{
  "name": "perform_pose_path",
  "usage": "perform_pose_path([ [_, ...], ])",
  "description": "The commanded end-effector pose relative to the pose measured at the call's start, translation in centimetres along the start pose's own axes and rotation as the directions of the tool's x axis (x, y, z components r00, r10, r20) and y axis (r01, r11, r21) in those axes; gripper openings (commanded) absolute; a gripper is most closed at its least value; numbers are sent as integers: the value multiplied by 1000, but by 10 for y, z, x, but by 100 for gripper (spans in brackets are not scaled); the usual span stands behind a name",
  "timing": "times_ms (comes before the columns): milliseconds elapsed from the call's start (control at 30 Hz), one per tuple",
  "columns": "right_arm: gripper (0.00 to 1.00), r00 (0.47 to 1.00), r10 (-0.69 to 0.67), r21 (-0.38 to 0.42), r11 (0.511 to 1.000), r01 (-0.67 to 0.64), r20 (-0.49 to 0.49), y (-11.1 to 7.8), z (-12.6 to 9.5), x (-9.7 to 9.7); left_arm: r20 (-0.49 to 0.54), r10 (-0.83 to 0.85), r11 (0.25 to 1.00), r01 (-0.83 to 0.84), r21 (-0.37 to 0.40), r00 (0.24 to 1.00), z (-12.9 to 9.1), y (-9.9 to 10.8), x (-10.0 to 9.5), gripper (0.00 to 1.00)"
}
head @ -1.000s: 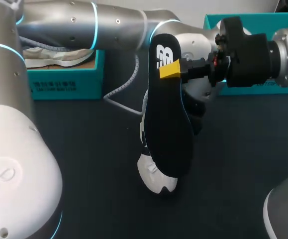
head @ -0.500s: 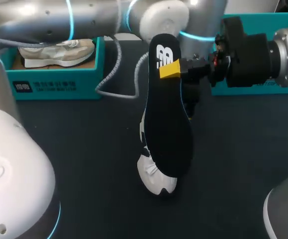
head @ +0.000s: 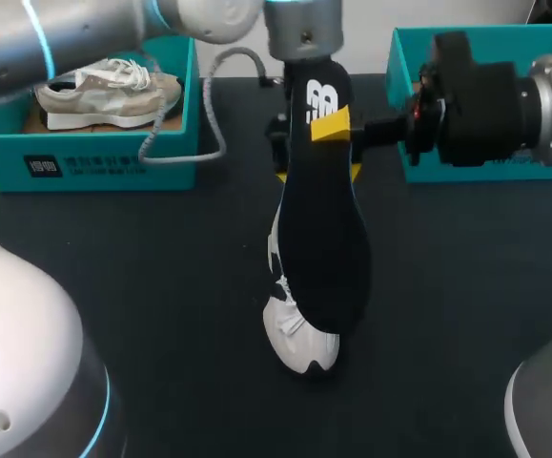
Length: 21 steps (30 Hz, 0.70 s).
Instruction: Take the shoe out of the shoebox, open the shoe tongue, remove and reinsert the insole, then place the shoe into the shoebox
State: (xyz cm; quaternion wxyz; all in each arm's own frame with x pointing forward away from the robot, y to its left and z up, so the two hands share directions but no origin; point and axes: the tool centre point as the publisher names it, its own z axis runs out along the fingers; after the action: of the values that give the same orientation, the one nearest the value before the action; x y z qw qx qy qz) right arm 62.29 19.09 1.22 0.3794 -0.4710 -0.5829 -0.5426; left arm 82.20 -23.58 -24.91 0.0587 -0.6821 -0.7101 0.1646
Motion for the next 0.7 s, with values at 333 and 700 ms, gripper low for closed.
perform_pose_path([
  [333,0,983,176,-179,967,-181,-46,26,-37,-36,563,108,992,-55,-109,819,-76,-30,79,100],
  [700,0,955,292,-63,953,-295,-55,78,-38,-76,707,182,981,-82,-173,684,-104,-59,114,100],
])
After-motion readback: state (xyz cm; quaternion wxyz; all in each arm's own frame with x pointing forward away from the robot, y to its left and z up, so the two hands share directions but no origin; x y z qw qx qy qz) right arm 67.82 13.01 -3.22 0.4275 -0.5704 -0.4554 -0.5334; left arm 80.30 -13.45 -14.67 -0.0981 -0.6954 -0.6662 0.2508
